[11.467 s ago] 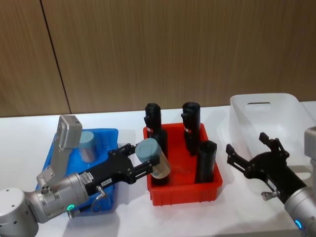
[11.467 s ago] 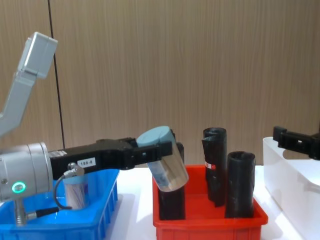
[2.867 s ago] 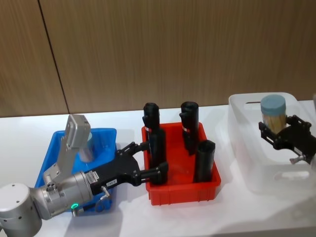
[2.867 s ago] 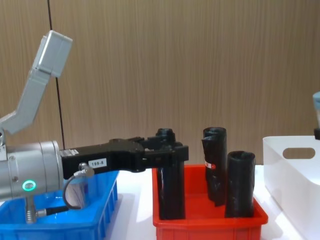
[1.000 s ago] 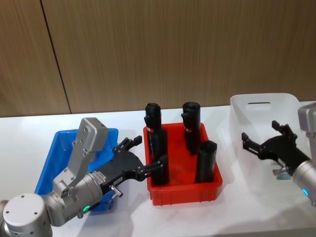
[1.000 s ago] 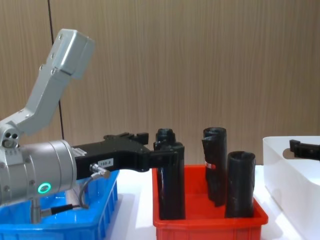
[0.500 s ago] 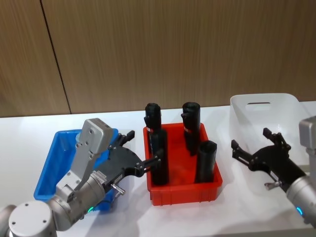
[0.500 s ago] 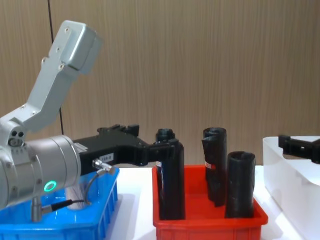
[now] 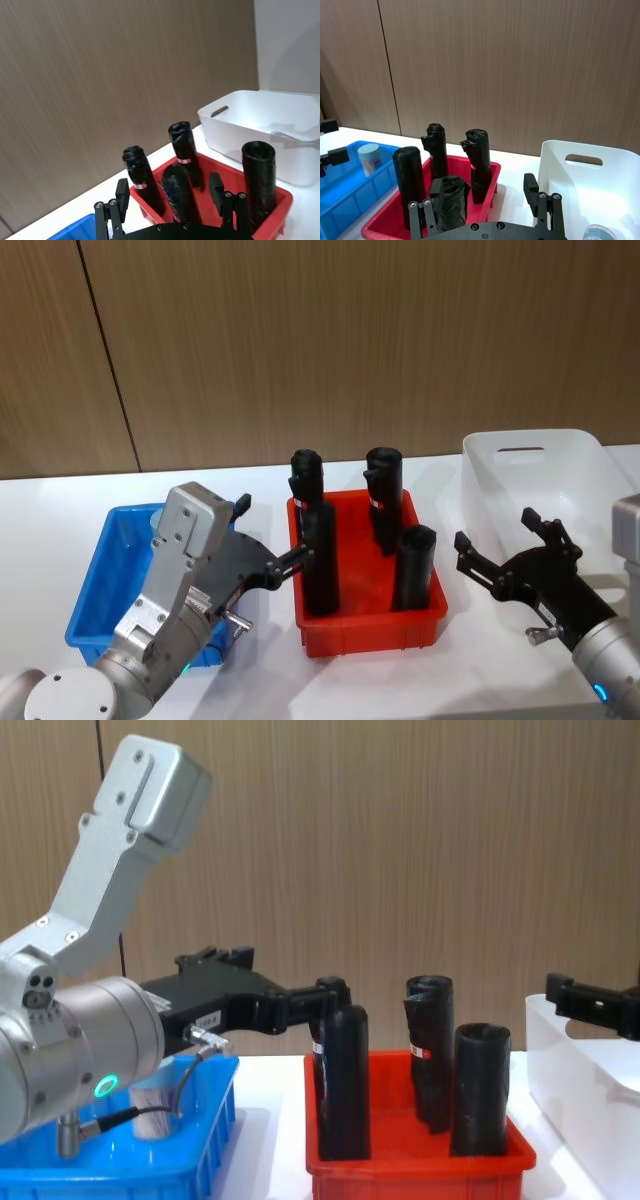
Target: Pick the cotton swabs from the blue box and place them into the white box.
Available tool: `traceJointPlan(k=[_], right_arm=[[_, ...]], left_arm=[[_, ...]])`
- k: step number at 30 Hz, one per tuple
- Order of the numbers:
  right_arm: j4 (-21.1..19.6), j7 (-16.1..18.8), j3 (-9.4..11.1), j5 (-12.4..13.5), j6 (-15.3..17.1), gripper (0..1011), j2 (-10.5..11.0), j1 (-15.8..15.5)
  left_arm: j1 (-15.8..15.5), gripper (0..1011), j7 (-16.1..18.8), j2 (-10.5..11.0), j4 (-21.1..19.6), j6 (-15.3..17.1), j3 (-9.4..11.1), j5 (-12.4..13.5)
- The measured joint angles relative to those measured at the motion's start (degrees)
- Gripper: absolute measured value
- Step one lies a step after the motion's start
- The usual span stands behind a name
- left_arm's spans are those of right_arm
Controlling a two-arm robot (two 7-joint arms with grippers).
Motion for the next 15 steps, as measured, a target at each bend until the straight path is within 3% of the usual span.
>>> traceJointPlan(k=[9, 15], right_arm=[[-0.1, 0.0, 0.0, 0.0, 0.0, 1001, 0.0, -0.1], [-0.1, 0.0, 0.0, 0.0, 0.0, 1001, 0.0, -0.1]], left_arm=[[1.4, 1004, 6.1, 0.3, -2.8, 0.0, 0.8, 1.8], [1.8, 1004, 7.8, 0.4, -3.7, 0.0, 1.0, 2.3]])
